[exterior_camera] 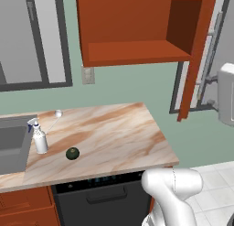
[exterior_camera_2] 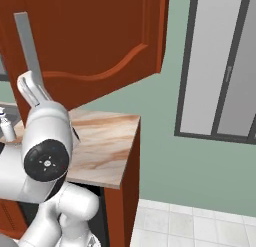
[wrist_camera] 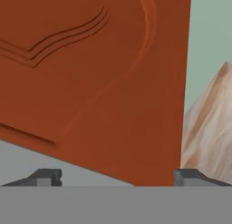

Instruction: Open the cabinet. Pick the spray and place it next to the sink. Then close the cabinet.

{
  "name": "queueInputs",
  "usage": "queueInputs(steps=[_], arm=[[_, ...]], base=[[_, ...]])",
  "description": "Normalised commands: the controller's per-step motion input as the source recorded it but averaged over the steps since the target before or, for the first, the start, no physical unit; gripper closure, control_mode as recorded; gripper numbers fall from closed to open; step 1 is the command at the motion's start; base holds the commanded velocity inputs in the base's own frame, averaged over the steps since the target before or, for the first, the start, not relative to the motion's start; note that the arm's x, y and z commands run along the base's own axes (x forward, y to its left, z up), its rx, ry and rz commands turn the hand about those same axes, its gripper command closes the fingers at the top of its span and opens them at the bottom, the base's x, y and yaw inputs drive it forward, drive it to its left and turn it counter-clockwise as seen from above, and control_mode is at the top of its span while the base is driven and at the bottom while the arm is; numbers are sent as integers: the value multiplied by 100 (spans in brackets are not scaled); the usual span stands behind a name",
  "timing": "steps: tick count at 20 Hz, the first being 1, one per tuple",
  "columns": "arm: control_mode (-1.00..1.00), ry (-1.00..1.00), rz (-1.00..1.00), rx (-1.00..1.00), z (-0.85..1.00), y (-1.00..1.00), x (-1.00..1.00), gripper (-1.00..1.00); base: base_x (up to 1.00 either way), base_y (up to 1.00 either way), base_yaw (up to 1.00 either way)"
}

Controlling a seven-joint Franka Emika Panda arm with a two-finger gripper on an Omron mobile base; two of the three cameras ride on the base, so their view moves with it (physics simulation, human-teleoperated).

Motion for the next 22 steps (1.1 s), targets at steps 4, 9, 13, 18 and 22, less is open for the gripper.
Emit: queueInputs(steps=[4,9,13,18,22], arm=[[-100,0,0,0,0,59,44,-100],[-100,0,0,0,0,58,51,-100],[-100,0,0,0,0,58,57,-100],[-100,0,0,0,0,56,65,-100],[-100,0,0,0,0,51,73,-100]], base=[[0,0,0],[0,0,0],[0,0,0],[0,0,0],[0,0,0]])
